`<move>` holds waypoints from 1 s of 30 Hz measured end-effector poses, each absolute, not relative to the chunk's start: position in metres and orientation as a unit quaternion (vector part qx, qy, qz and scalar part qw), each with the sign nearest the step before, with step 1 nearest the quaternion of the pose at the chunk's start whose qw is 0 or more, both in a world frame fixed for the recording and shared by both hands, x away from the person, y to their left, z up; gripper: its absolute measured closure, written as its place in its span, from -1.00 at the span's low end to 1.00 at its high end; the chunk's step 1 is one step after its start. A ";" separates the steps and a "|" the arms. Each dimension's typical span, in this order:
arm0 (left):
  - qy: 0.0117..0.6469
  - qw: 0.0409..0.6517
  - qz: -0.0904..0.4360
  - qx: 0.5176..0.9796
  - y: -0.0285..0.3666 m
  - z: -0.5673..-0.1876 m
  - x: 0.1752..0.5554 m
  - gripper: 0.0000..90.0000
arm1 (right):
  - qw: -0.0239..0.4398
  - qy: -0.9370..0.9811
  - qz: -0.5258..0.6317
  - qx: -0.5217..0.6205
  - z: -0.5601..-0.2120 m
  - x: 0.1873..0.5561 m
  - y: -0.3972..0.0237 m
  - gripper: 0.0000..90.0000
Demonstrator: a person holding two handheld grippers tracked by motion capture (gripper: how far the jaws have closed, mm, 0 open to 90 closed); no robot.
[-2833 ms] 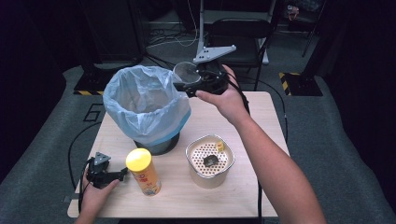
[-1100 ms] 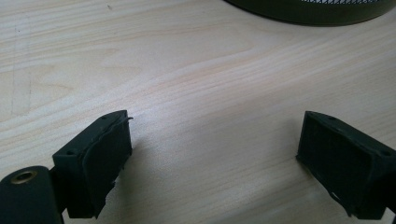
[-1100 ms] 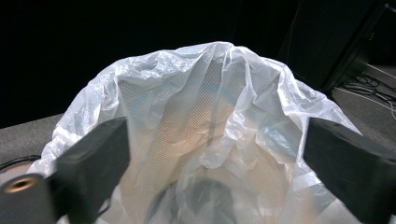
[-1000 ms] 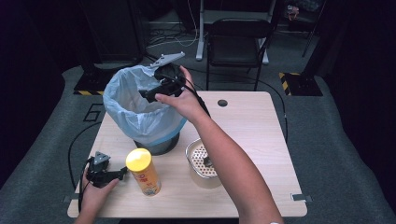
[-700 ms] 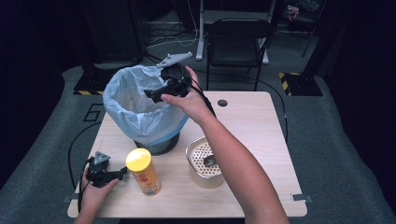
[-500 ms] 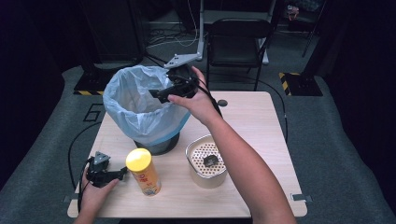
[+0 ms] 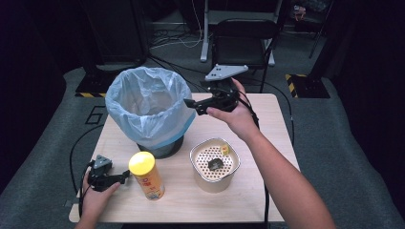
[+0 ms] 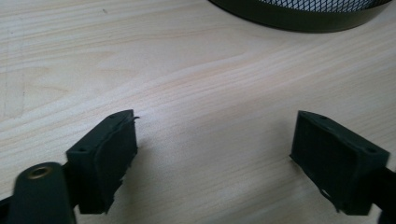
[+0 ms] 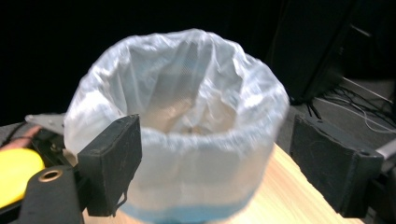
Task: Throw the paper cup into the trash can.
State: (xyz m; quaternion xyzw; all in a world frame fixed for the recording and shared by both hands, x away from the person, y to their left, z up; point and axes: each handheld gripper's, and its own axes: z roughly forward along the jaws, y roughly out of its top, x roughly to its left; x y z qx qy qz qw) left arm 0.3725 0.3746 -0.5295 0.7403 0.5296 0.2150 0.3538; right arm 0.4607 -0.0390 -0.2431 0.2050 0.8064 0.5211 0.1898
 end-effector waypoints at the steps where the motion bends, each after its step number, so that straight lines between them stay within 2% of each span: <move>1: 0.535 0.357 0.216 0.735 0.375 -0.529 0.372 -0.67 | 0.189 0.805 0.521 0.212 -0.245 0.460 -0.044 -0.59; 6: 0.533 0.367 0.211 0.733 0.377 -0.525 0.371 -0.66 | 0.199 0.803 0.513 0.228 -0.254 0.456 -0.063 -0.58; 16: 0.508 0.392 0.232 0.731 0.372 -0.497 0.358 -0.66 | 0.214 0.801 0.503 0.243 -0.273 0.446 -0.089 -0.54; 19: 0.507 0.405 0.226 0.727 0.370 -0.490 0.357 -0.66 | 0.216 0.800 0.504 0.244 -0.277 0.444 -0.095 -0.53; 26: 0.481 0.402 0.214 0.749 0.369 -0.471 0.349 -0.66 | 0.227 0.804 0.492 0.244 -0.286 0.438 -0.106 -0.50; 30: 0.467 0.427 0.213 0.745 0.364 -0.464 0.337 -0.67 | 0.229 0.803 0.487 0.256 -0.297 0.436 -0.116 -0.50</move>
